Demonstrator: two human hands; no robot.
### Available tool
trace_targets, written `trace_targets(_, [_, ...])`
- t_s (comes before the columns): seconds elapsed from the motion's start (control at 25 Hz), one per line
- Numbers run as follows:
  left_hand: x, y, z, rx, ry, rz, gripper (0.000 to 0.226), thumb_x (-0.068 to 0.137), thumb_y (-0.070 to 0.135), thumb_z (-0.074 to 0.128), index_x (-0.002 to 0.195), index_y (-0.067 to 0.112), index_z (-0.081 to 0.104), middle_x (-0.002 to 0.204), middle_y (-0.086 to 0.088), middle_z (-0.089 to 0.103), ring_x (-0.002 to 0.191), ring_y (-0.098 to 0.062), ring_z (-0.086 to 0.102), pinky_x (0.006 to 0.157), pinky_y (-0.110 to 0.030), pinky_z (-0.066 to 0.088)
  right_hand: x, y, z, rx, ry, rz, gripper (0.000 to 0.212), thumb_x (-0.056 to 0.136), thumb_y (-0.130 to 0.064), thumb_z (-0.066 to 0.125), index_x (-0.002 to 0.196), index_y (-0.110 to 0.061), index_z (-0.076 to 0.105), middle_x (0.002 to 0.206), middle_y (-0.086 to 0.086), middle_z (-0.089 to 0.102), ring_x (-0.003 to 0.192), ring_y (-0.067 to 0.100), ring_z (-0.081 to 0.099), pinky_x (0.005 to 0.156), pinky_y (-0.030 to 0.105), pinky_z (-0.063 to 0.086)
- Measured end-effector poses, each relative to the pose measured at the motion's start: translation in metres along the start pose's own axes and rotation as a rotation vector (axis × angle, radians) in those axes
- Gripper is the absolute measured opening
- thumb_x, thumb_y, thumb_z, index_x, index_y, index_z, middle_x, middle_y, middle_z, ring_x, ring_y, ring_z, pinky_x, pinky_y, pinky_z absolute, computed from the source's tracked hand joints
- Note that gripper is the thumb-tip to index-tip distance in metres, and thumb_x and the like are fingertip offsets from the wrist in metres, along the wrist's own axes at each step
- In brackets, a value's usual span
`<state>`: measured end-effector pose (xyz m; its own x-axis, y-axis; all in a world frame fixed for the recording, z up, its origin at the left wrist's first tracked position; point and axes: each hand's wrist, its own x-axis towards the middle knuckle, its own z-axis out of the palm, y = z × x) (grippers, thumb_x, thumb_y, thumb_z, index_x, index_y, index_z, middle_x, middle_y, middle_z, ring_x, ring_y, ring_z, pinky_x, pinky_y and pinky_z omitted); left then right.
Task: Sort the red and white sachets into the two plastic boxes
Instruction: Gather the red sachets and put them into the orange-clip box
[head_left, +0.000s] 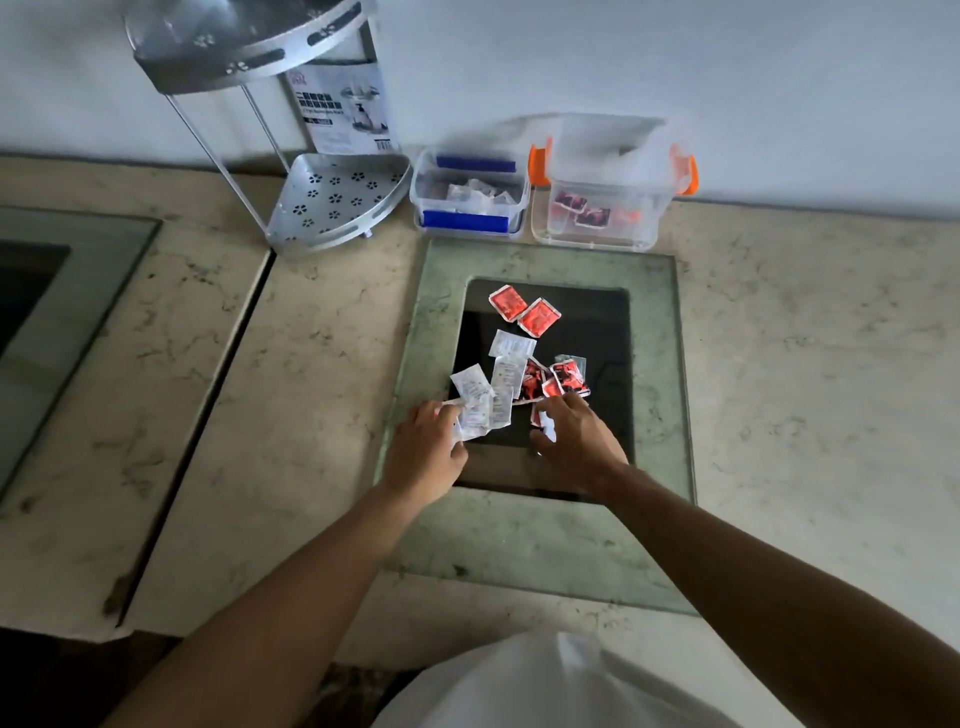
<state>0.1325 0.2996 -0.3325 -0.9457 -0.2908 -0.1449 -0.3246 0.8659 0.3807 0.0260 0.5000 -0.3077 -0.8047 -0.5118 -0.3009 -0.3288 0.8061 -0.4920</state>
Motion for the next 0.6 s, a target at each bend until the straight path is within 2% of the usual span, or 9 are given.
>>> trace_targets(0.08, [0.003, -0.013, 0.003, 0.005, 0.008, -0.013, 0.040, 0.071, 0.014, 0.070, 0.110, 0.012, 0.064, 0.107, -0.011, 0.065, 0.098, -0.038, 0.062, 0.080, -0.046, 0.055, 0.012, -0.003, 0.001, 0.004, 0.024, 0.002, 0.030, 0.091, -0.029, 0.057, 0.120, -0.019, 0.058, 0.122, 0.005, 0.054, 0.102, 0.031, 0.061, 0.074, 0.037, 0.051])
trace_targets(0.2, [0.009, -0.027, 0.005, 0.015, 0.002, 0.002, 0.049, 0.066, 0.014, 0.078, 0.112, 0.009, 0.066, 0.105, -0.012, 0.064, 0.096, -0.037, 0.063, 0.080, -0.044, 0.055, 0.037, -0.003, -0.001, 0.076, 0.126, 0.107, 0.026, 0.092, -0.019, 0.056, 0.117, -0.018, 0.060, 0.127, 0.004, 0.054, 0.102, 0.033, 0.063, 0.073, 0.036, 0.051])
trace_targets(0.32, [0.015, -0.033, 0.005, -0.034, 0.013, 0.027, 0.058, 0.060, 0.014, 0.086, 0.113, 0.005, 0.067, 0.107, -0.015, 0.063, 0.098, -0.038, 0.062, 0.081, -0.045, 0.057, 0.057, 0.005, -0.007, 0.124, 0.169, 0.247, 0.034, 0.094, -0.025, 0.058, 0.128, -0.022, 0.056, 0.131, 0.007, 0.048, 0.115, 0.030, 0.056, 0.086, 0.042, 0.053])
trace_targets(0.4, [0.019, -0.038, 0.003, -0.099, 0.019, 0.043, 0.063, 0.063, 0.024, 0.088, 0.119, 0.007, 0.065, 0.113, -0.012, 0.060, 0.105, -0.031, 0.058, 0.087, -0.039, 0.055, 0.064, 0.011, -0.007, 0.123, 0.148, 0.301, 0.041, 0.093, -0.030, 0.062, 0.133, -0.023, 0.052, 0.132, 0.009, 0.043, 0.119, 0.029, 0.052, 0.091, 0.047, 0.053])
trace_targets(0.48, [0.024, -0.044, 0.002, -0.164, 0.009, 0.032, 0.062, 0.072, 0.038, 0.082, 0.125, 0.011, 0.062, 0.118, -0.010, 0.056, 0.109, -0.024, 0.052, 0.092, -0.035, 0.049, 0.069, 0.015, -0.005, 0.137, 0.124, 0.328, 0.046, 0.092, -0.032, 0.064, 0.135, -0.023, 0.051, 0.131, 0.011, 0.042, 0.118, 0.031, 0.053, 0.093, 0.048, 0.053])
trace_targets(0.6, [0.030, -0.046, 0.005, -0.178, 0.063, 0.023, 0.050, 0.087, 0.042, 0.062, 0.124, 0.008, 0.065, 0.113, -0.015, 0.060, 0.107, -0.031, 0.055, 0.094, -0.042, 0.051, 0.071, 0.020, -0.006, 0.185, 0.121, 0.365, 0.053, 0.087, -0.035, 0.071, 0.134, -0.019, 0.052, 0.131, 0.012, 0.042, 0.111, 0.032, 0.060, 0.092, 0.046, 0.055])
